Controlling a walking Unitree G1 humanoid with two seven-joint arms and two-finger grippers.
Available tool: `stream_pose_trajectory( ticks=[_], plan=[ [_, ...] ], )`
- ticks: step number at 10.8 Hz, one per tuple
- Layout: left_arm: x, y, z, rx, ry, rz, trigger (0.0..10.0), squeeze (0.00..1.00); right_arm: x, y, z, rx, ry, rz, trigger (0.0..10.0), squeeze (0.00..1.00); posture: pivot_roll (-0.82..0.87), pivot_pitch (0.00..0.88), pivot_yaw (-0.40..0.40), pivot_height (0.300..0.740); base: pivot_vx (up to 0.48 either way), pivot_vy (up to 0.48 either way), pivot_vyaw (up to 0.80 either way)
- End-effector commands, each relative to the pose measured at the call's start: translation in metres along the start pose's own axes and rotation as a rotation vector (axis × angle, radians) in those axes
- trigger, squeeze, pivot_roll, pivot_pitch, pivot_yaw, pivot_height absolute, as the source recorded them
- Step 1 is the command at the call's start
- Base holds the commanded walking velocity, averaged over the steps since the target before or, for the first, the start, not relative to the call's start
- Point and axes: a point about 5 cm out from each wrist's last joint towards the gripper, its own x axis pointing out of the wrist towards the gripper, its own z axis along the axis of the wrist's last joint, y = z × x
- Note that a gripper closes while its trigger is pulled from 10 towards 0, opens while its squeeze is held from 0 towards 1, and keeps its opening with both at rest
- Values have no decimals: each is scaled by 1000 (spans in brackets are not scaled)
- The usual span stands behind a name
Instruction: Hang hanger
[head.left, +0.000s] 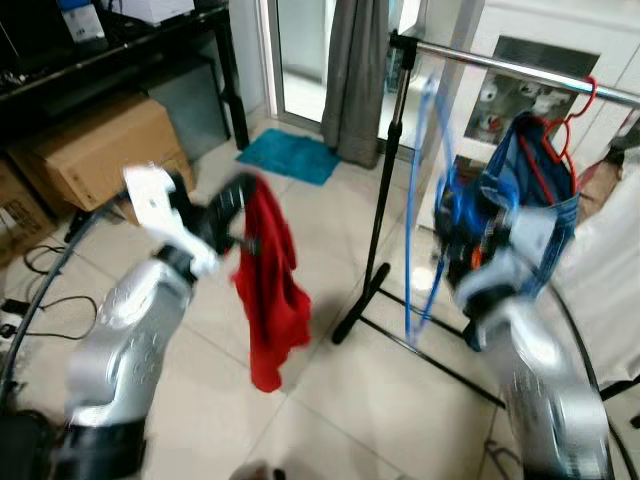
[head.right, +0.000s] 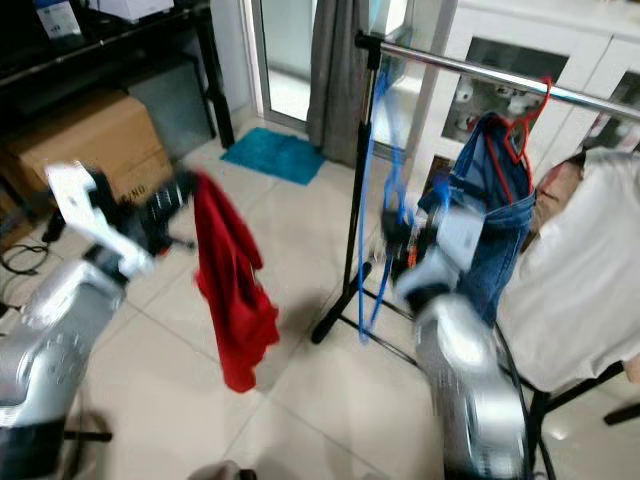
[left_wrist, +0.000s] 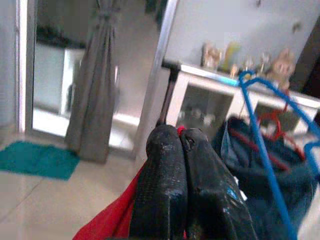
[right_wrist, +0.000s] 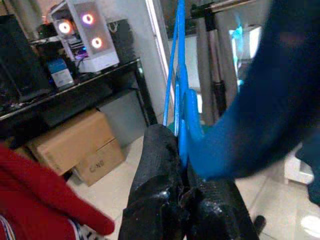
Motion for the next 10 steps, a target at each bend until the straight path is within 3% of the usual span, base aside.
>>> stream_pose_trajectory(
  ticks=[1, 3, 4, 6, 7, 8, 9, 10],
  plan=[
    [1, -7, 8, 33, -19, -28, 10000, 0, -4, 0, 7, -11, -27, -20, 10000, 0, -81, 5, 64, 740, 0, 0, -800],
    [4, -9, 1, 107, 32, 30, 10000, 0, -32, -18, 8, -10, -55, -212, 10000, 0, -127, 0, 59, 740, 0, 0, -800],
    [10, -8, -3, 111, 45, 42, 10000, 0, -32, -21, 12, -24, -61, -241, 10000, 0, -155, 0, 71, 740, 0, 0, -800],
    [29, -21, -13, 66, 68, -17, 10000, 0, -37, -21, 22, -74, -76, -225, 10000, 0, -191, 0, 69, 740, 0, 0, -800],
    [20, -22, -16, 141, 108, -19, 10000, 0, -38, -23, 15, -67, -58, -245, 10000, 0, -157, 0, 31, 740, 0, 0, -800],
    [16, -17, -19, 156, 140, 7, 10000, 0, -31, -19, 12, -56, -50, -236, 10000, 0, -152, 0, 22, 740, 0, 0, -800],
    [18, -11, -26, 172, 143, 82, 10000, 0, -22, -16, 9, -55, -32, -204, 10000, 0, -132, 0, 33, 740, 0, 0, -800],
    [23, -22, -19, 135, 115, 37, 10000, 0, -23, -18, 14, -30, -39, -200, 10000, 0, -132, 0, 30, 740, 0, 0, -800]
  ],
)
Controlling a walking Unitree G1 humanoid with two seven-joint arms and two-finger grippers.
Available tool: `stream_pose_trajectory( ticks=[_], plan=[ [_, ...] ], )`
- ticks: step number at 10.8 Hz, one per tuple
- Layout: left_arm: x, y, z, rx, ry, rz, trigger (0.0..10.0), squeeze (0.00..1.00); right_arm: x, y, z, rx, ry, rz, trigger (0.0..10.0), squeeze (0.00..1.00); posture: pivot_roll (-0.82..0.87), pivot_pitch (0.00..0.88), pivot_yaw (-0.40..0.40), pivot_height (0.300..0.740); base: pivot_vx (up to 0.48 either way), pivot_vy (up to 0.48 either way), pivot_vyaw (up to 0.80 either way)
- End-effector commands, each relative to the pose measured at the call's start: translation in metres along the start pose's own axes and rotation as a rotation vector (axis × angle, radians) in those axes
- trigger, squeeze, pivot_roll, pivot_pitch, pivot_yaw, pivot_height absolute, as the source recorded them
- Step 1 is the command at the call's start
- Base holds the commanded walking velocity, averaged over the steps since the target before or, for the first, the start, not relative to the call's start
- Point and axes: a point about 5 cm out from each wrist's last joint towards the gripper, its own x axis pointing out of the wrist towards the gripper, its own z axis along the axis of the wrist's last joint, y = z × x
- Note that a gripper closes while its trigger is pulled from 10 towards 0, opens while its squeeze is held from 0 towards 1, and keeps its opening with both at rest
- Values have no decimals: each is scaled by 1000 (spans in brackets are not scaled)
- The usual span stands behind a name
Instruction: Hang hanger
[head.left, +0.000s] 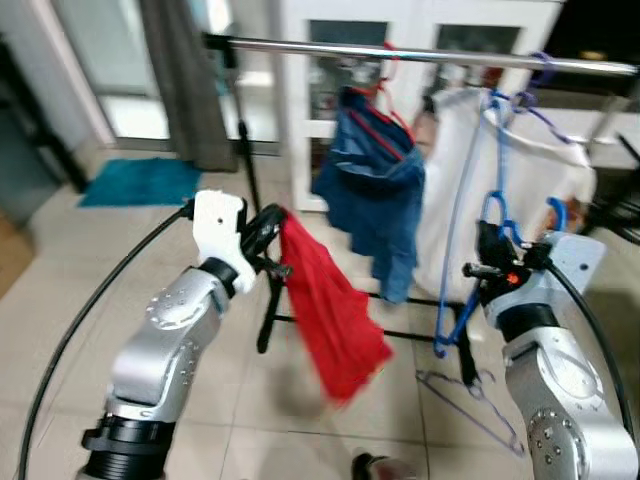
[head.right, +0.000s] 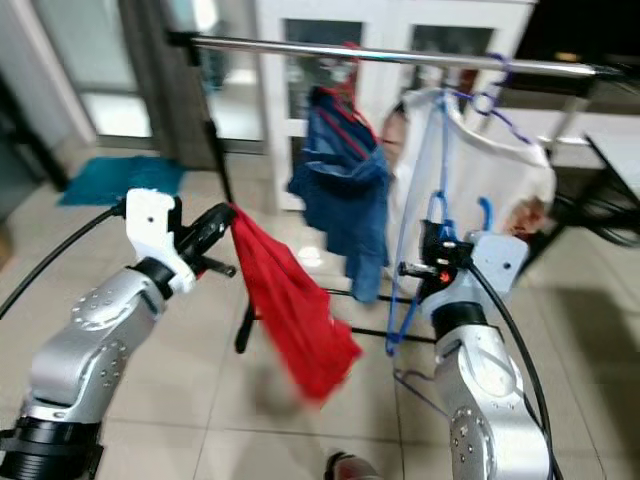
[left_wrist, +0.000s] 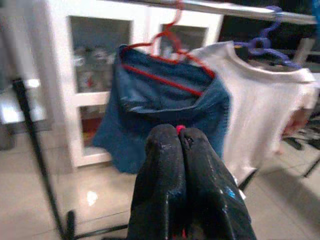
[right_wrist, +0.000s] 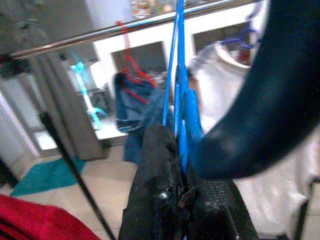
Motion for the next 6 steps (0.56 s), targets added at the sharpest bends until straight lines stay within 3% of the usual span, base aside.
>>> stream_pose_trajectory(
  ticks=[1, 4, 6],
  plan=[
    [0, -4, 8, 37, -22, -36, 10000, 0, -3, -8, -1, -17, 10, -41, 10000, 0, -138, 0, 43, 740, 0, 0, -800],
    [-11, 7, 6, 36, -4, 34, 10000, 0, -14, -7, 1, -10, 21, -48, 10000, 0, -135, 0, 14, 740, 0, 0, -800],
    [-7, 11, 11, 19, -19, 56, 10000, 0, -7, 0, 7, -24, 12, -4, 10000, 0, -151, 0, 32, 740, 0, 0, -800]
  ],
)
